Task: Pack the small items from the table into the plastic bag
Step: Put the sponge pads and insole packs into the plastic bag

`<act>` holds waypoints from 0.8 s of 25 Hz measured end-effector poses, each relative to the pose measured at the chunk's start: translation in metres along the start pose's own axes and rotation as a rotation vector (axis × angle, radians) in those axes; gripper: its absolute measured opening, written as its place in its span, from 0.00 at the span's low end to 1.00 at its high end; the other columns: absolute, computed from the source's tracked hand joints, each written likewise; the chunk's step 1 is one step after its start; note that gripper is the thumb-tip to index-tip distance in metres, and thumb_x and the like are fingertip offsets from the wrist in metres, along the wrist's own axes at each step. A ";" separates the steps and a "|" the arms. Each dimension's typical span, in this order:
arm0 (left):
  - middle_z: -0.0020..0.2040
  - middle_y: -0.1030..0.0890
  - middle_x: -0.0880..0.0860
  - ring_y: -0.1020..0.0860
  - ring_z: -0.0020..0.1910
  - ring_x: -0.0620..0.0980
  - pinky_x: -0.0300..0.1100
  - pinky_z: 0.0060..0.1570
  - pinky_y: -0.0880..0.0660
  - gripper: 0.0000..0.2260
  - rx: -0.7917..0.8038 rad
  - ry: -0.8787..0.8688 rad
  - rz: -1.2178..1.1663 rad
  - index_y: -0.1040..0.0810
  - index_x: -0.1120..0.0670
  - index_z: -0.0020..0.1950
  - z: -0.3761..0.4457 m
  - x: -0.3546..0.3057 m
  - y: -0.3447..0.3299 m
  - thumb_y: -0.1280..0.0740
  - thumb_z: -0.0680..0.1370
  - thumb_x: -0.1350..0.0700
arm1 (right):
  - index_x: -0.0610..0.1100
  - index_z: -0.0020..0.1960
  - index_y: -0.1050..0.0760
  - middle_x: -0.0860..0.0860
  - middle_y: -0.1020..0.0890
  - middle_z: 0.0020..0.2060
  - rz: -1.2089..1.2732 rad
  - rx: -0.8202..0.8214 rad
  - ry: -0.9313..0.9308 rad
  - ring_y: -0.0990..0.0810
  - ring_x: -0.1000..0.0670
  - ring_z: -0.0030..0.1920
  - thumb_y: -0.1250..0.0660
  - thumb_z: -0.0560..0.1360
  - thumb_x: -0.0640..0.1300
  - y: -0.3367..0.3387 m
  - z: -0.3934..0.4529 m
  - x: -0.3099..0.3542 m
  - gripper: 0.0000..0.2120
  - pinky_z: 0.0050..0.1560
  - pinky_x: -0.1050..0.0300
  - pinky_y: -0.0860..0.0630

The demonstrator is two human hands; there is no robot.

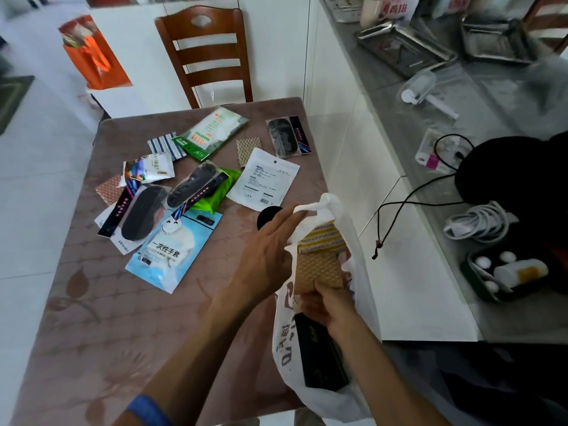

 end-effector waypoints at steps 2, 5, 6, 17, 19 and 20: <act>0.73 0.32 0.48 0.29 0.66 0.48 0.34 0.55 0.27 0.32 0.028 0.010 0.010 0.31 0.49 0.71 -0.001 0.003 0.001 0.35 0.70 0.70 | 0.39 0.53 0.23 0.40 0.14 0.40 -0.250 -0.036 -0.006 0.17 0.46 0.32 0.36 0.79 0.52 0.011 -0.017 -0.006 0.16 0.33 0.55 0.18; 0.70 0.28 0.52 0.27 0.65 0.50 0.37 0.52 0.24 0.25 0.001 -0.077 -0.051 0.24 0.52 0.64 -0.006 0.010 0.003 0.35 0.69 0.67 | 0.39 0.38 0.21 0.44 0.16 0.29 -0.439 -0.060 0.264 0.23 0.50 0.24 0.37 0.79 0.49 0.018 -0.056 0.001 0.17 0.26 0.60 0.27; 0.69 0.26 0.52 0.26 0.64 0.49 0.37 0.52 0.24 0.21 -0.022 -0.081 -0.087 0.22 0.52 0.61 -0.009 0.013 0.004 0.35 0.69 0.65 | 0.40 0.36 0.22 0.44 0.17 0.28 -0.455 -0.053 0.398 0.23 0.50 0.25 0.36 0.79 0.49 0.015 -0.071 0.007 0.18 0.27 0.59 0.28; 0.54 0.18 0.50 0.21 0.51 0.48 0.44 0.50 0.22 0.09 -0.295 0.801 -0.184 0.21 0.49 0.52 -0.113 0.175 0.024 0.33 0.75 0.61 | 0.55 0.55 0.23 0.57 0.18 0.46 -0.909 0.419 0.740 0.21 0.61 0.45 0.35 0.77 0.54 -0.151 -0.140 0.023 0.08 0.44 0.63 0.24; 0.60 0.20 0.54 0.23 0.58 0.53 0.48 0.55 0.24 0.13 -0.132 0.856 0.052 0.22 0.51 0.59 -0.116 0.225 0.032 0.32 0.74 0.57 | 0.57 0.64 0.29 0.57 0.22 0.59 -1.003 0.391 0.624 0.25 0.59 0.55 0.36 0.76 0.56 -0.170 -0.121 0.002 0.17 0.56 0.60 0.26; 0.64 0.22 0.55 0.26 0.62 0.56 0.51 0.58 0.26 0.17 0.006 0.854 0.175 0.25 0.51 0.63 -0.110 0.254 0.036 0.32 0.74 0.54 | 0.57 0.66 0.30 0.57 0.24 0.62 -1.018 0.369 0.582 0.26 0.58 0.57 0.36 0.76 0.56 -0.182 -0.112 -0.007 0.19 0.58 0.58 0.27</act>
Point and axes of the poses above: each hand's wrist, its own z-axis towards the middle knuckle, its own y-axis out of the back of the hand, x = y × z, the point moved 2 cm from there along z, towards the middle knuckle
